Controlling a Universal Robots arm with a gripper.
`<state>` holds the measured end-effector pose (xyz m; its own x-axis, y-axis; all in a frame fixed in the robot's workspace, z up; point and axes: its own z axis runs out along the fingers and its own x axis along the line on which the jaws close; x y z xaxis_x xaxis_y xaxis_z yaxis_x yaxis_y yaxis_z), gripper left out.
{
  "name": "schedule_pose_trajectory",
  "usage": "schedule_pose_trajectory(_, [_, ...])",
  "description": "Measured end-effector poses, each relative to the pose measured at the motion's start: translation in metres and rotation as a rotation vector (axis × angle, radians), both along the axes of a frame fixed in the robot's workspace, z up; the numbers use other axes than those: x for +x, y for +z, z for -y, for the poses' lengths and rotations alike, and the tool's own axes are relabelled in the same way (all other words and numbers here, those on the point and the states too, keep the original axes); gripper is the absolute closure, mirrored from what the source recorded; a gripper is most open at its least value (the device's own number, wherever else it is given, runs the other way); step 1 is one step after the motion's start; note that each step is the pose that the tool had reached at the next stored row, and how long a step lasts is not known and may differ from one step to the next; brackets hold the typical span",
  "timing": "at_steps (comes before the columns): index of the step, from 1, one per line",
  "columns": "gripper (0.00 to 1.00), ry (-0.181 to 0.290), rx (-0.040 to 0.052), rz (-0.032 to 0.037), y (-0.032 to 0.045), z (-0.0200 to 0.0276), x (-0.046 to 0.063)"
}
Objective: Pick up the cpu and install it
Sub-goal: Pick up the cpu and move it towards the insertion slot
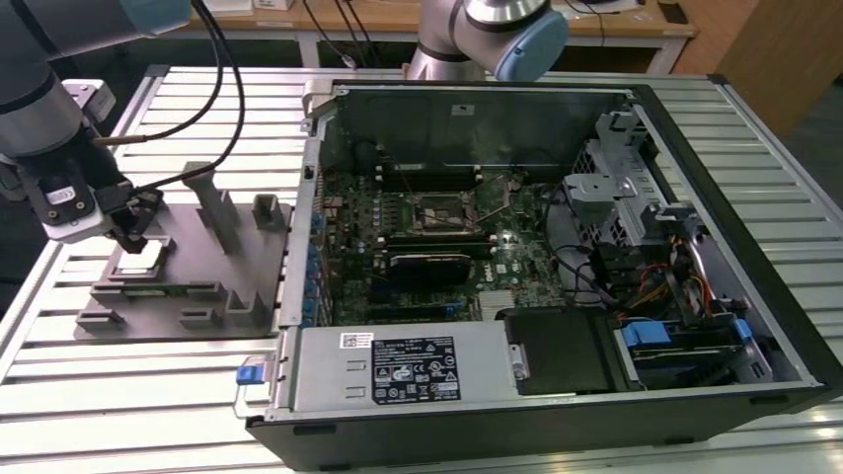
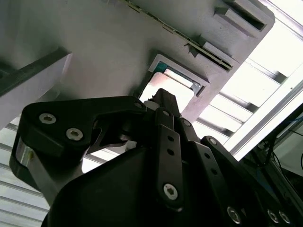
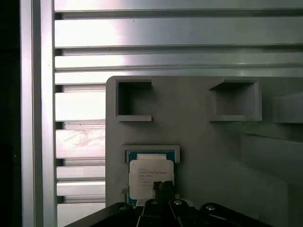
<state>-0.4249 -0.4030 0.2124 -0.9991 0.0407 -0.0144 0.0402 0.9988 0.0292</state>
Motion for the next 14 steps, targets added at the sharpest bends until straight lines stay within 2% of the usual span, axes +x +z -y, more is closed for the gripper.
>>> schedule_pose_trajectory(8, [0.89,0.0,0.0,-0.0001,-0.0091,-0.0001,0.0])
schedule_pose_trajectory(14, [0.89,0.0,0.0,-0.0001,-0.0125,-0.0001,-0.004])
